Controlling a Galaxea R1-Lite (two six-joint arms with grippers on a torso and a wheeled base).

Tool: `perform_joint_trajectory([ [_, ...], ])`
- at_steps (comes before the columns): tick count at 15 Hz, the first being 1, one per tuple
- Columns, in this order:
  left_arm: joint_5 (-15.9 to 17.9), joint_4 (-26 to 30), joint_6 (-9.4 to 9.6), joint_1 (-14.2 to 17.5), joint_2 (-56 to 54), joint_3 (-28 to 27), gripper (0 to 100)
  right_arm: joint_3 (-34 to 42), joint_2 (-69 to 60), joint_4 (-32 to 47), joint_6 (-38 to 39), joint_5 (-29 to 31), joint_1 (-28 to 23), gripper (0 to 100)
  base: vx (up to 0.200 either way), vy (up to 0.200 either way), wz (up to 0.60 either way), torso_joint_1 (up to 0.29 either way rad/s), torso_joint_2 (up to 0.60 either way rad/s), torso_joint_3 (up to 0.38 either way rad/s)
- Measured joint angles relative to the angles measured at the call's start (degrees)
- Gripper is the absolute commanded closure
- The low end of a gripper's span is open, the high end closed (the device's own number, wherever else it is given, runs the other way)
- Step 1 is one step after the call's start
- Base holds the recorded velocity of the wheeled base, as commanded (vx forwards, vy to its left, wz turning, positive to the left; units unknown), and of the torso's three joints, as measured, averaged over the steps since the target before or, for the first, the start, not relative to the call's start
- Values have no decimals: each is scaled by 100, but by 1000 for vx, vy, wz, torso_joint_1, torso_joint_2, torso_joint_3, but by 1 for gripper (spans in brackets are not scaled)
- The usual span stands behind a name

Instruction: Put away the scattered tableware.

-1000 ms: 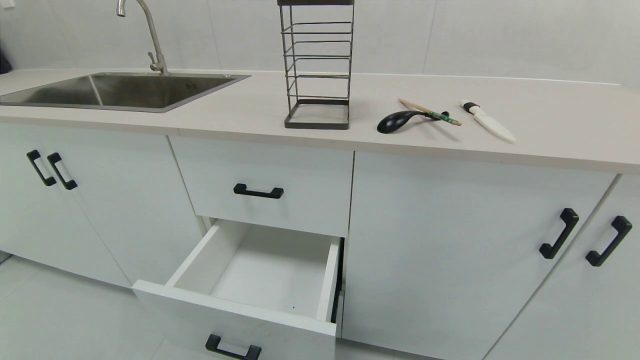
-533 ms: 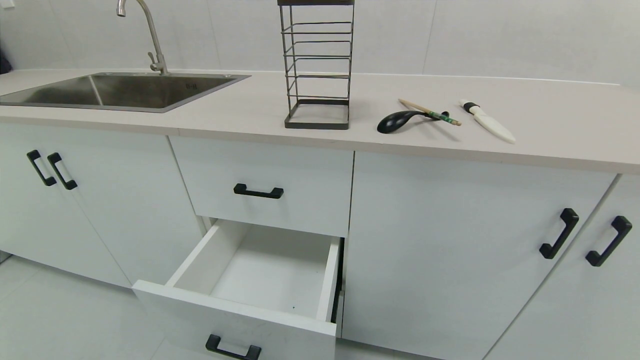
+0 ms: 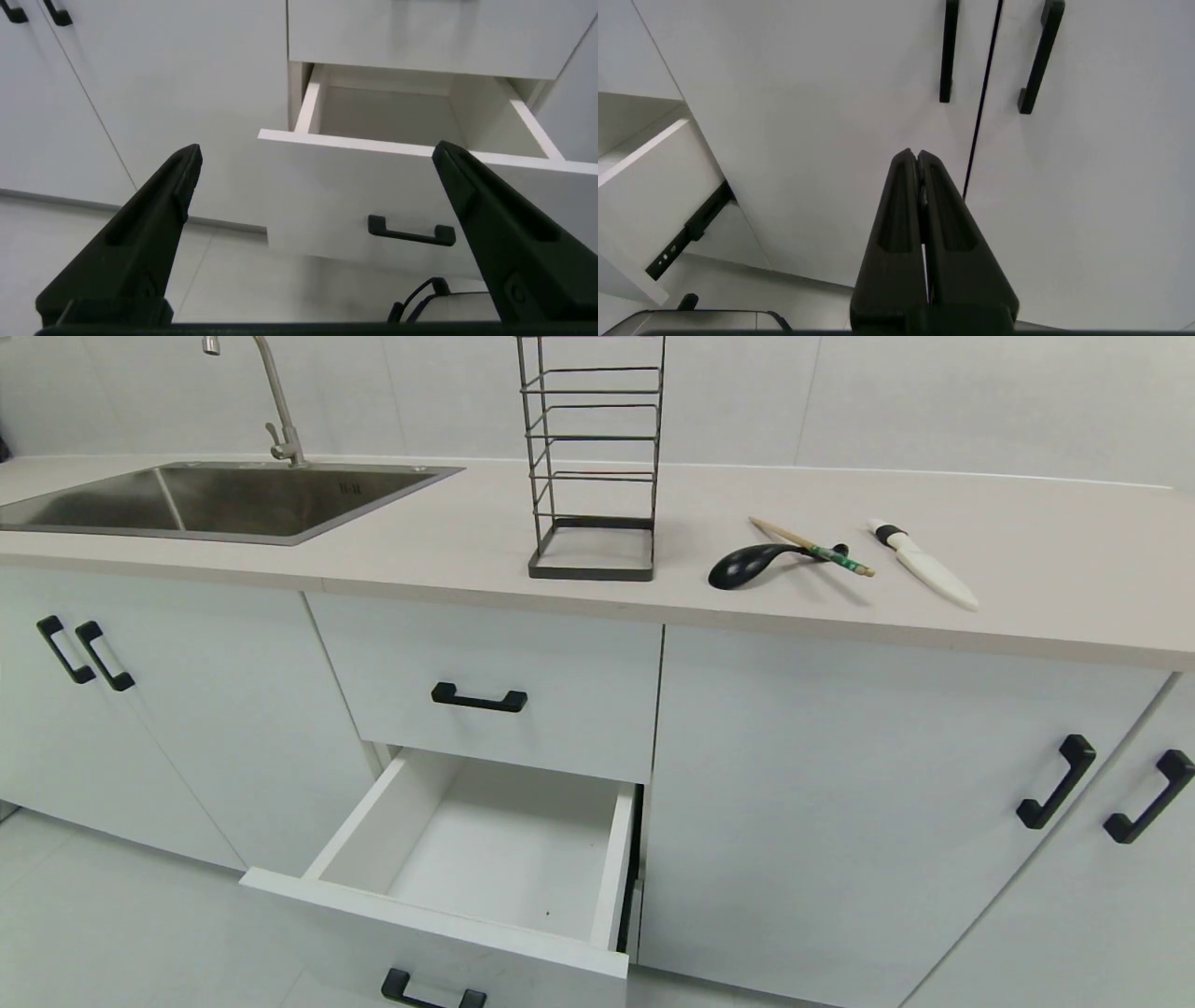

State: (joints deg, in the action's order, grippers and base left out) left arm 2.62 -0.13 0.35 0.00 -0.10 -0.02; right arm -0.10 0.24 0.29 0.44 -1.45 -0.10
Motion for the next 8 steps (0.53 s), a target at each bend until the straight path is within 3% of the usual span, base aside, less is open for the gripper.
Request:
perform_joint_trajectory([
  [3, -6, 4, 0, 0, 0, 0, 0, 0, -2, -2, 7, 0, 0, 100, 200, 0, 0, 28, -36, -36],
  [8, -24, 6, 16, 5, 0, -2, 0, 0, 0, -2, 7, 0, 0, 100, 0, 0, 0, 3, -3, -10],
])
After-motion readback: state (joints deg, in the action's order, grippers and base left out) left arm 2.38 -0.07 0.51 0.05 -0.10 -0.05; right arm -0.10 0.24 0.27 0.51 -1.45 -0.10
